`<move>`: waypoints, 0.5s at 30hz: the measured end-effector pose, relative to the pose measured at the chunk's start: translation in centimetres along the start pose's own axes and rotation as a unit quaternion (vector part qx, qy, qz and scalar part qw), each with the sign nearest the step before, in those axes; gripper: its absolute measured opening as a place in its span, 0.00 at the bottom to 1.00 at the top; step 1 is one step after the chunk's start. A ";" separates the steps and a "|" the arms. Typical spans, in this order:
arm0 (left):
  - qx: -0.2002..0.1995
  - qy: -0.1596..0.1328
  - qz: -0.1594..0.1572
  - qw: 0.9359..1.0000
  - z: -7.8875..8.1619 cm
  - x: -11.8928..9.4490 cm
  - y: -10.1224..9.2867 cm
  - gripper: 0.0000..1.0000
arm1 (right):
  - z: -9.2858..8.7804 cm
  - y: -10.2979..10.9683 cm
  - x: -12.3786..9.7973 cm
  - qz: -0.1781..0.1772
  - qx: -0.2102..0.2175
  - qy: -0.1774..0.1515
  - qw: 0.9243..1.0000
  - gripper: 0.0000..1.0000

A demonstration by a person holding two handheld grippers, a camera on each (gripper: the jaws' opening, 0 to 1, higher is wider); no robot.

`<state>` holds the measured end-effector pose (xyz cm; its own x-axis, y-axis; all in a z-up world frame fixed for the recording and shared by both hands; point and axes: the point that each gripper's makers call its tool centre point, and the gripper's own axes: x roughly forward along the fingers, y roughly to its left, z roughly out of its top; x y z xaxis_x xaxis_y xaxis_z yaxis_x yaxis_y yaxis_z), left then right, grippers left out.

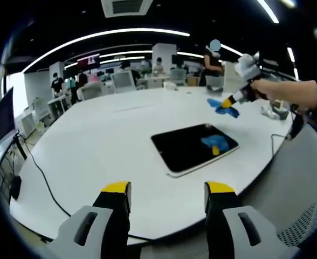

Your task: Wipe the mirror surface with the cleaning cloth until all visible marks leave the cleaned area.

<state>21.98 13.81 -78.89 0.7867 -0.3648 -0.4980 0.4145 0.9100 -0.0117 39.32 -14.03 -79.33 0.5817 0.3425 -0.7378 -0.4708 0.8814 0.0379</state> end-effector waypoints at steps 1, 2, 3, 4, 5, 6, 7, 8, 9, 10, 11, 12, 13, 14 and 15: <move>0.000 0.000 0.000 1.000 0.0 0.0 0.0 0.54 | -0.2 0.1 0.2 -0.001 -0.010 0.007 1.000 0.04; -0.001 0.000 -0.001 1.000 0.0 0.0 0.0 0.54 | -0.4 0.5 0.3 -0.001 -0.015 0.011 1.000 0.04; -0.002 -0.002 -0.002 1.000 0.0 0.0 -0.1 0.54 | -0.5 0.7 0.8 0.001 -0.017 0.016 1.000 0.04; -0.003 -0.002 -0.003 1.000 0.1 0.0 -0.1 0.54 | -0.7 1.0 1.0 0.003 -0.016 0.018 1.000 0.04; -0.004 -0.001 -0.003 1.000 0.0 0.0 -0.1 0.54 | -0.9 1.2 1.5 0.006 -0.013 0.024 1.000 0.04; -0.005 0.003 -0.004 1.000 -0.1 0.0 -0.2 0.54 | -1.1 1.4 1.8 0.007 -0.012 0.027 1.000 0.04; -0.006 0.007 -0.003 1.000 -0.3 0.0 -0.1 0.54 | -1.2 1.5 2.1 0.008 -0.012 0.030 0.999 0.04; -0.005 0.011 -0.004 1.000 -0.4 0.0 -0.2 0.54 | -1.4 1.7 2.5 0.008 -0.011 0.034 0.999 0.04; -0.006 0.014 -0.003 1.000 -0.5 0.0 -0.1 0.54 | -1.7 1.8 3.0 0.010 -0.009 0.040 0.999 0.04; -0.006 0.016 -0.002 1.000 -0.6 0.0 -0.1 0.54 | -1.8 2.0 3.2 0.011 -0.008 0.043 0.999 0.04; -0.006 0.016 -0.002 1.000 -0.6 0.0 -0.1 0.55 | -1.9 2.2 3.6 0.011 -0.008 0.046 0.999 0.04; -0.007 0.017 -0.002 1.000 -0.6 0.0 -0.1 0.55 | -2.0 2.3 3.8 0.011 -0.008 0.049 0.999 0.04; -0.007 0.018 -0.002 1.000 -0.6 0.0 -0.1 0.55 | -2.1 2.4 4.0 0.011 -0.008 0.051 0.999 0.04; -0.007 0.020 -0.002 1.000 -0.7 0.0 -0.1 0.55 | -2.1 2.6 4.2 0.012 -0.007 0.053 0.999 0.04; -0.007 0.021 -0.002 1.000 -0.7 0.0 -0.1 0.56 | -2.2 2.7 4.3 0.013 -0.007 0.054 0.998 0.04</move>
<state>21.61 13.84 -79.48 0.7650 -0.3603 -0.5338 0.4111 0.9112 -0.0257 39.15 -10.90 -83.88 0.4954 0.3271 -0.8048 -0.4937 0.8682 0.0489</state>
